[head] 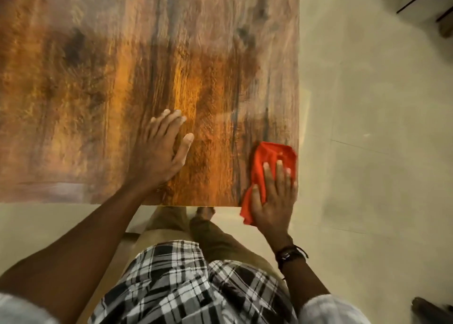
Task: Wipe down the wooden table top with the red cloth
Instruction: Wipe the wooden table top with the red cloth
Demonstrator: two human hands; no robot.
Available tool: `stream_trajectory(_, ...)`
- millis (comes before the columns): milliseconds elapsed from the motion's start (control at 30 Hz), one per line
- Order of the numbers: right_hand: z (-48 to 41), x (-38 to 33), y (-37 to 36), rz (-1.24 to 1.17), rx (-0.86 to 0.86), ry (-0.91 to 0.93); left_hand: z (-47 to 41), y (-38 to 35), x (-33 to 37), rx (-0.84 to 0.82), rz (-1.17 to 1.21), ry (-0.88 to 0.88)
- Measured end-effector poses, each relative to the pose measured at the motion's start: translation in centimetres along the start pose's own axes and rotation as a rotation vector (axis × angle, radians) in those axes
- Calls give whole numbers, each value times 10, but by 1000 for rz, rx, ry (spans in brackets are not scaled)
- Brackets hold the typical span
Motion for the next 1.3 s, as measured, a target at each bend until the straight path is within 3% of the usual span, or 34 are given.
stream_trajectory(133, -39, 21, 15, -46, 47, -273, -30, -12, 8, -18, 44, -20)
stream_trajectory(300, -125, -60, -7, 3, -68, 50, -93, -4, -10, 11, -9, -11)
stream_trajectory(433, -239, -81, -8, 8, 41, -68, -172, 23, -48, 61, -77, 28)
stream_trajectory(567, -351, -95, -9, 32, 68, -48, -239, 31, -81, 75, -24, 74)
stream_trajectory(900, -579, -119, 0, -16, 3, -86, -260, 16, -84, 151, -285, 13)
stream_trajectory(1100, -565, -114, 1, -38, 4, -54, -256, 16, -85, 131, -283, 14)
stream_trajectory(1300, -400, -77, 4, -76, 39, -26, -258, 13, -89, 97, -251, 31)
Point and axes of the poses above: each hand's wrist, its own z-axis away from the middle knuckle, its own y-axis out of the back of the hand, x = y × z, the point moved 7 cm from there along -z, towards the middle knuckle, and after that the axes turned 7 degrees about -y, right-handed, at the moved point
